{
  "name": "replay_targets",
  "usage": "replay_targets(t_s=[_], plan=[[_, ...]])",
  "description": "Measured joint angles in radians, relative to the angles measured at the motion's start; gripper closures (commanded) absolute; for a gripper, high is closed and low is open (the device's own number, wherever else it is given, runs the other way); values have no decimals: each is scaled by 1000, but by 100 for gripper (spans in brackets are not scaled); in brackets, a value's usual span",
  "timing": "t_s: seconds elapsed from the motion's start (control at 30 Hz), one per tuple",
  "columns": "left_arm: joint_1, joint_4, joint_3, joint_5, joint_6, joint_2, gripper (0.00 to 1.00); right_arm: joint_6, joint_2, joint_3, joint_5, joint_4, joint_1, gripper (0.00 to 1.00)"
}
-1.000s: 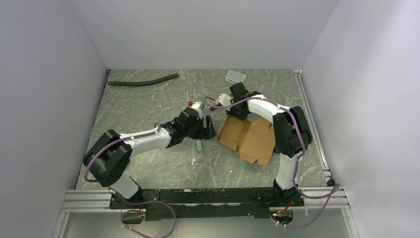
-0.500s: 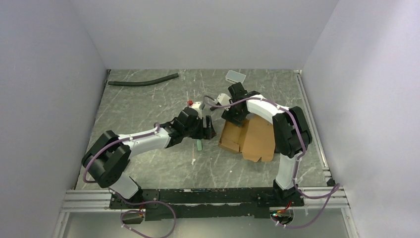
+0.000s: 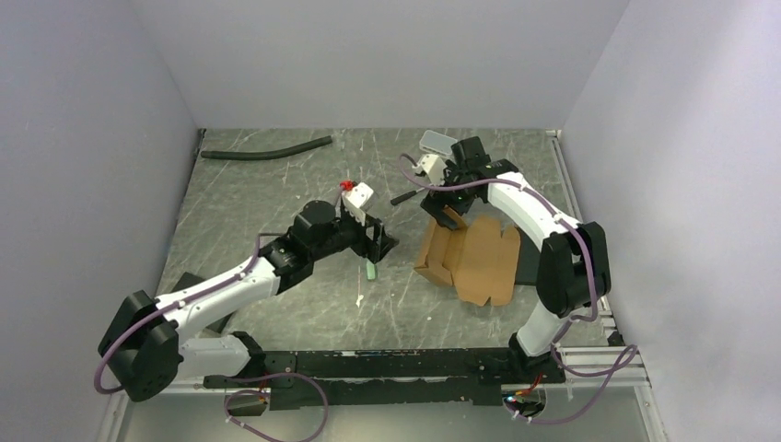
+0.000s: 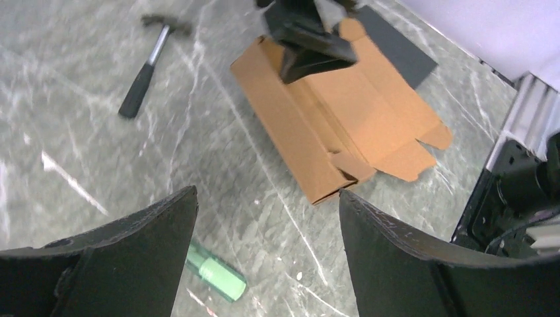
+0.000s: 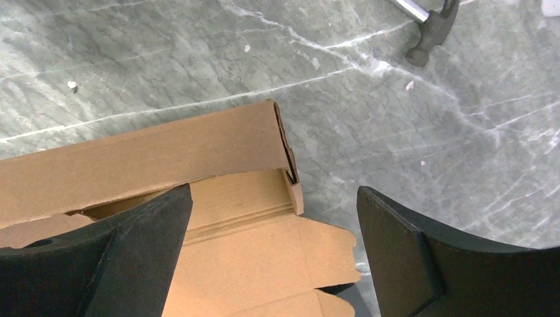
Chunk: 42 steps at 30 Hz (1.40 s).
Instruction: Fold the paper box
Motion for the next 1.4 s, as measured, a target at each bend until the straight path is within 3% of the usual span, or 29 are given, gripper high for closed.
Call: replay_targets(t_s=[0.3,0.63,1.0,1.4], plan=[[-165,84,8,198,441,-13,17,59,9,-46,-146,20,-113,1],[-322,-174,315,270,882,289,31,143,122,-42,-192,71,-97,21],[-335,-431,443,235,1034,469,37,173,182,15,-174,76,-58,28],[-343,-577,571,116,1135,650,60,173,204,34,-142,76,-26,28]])
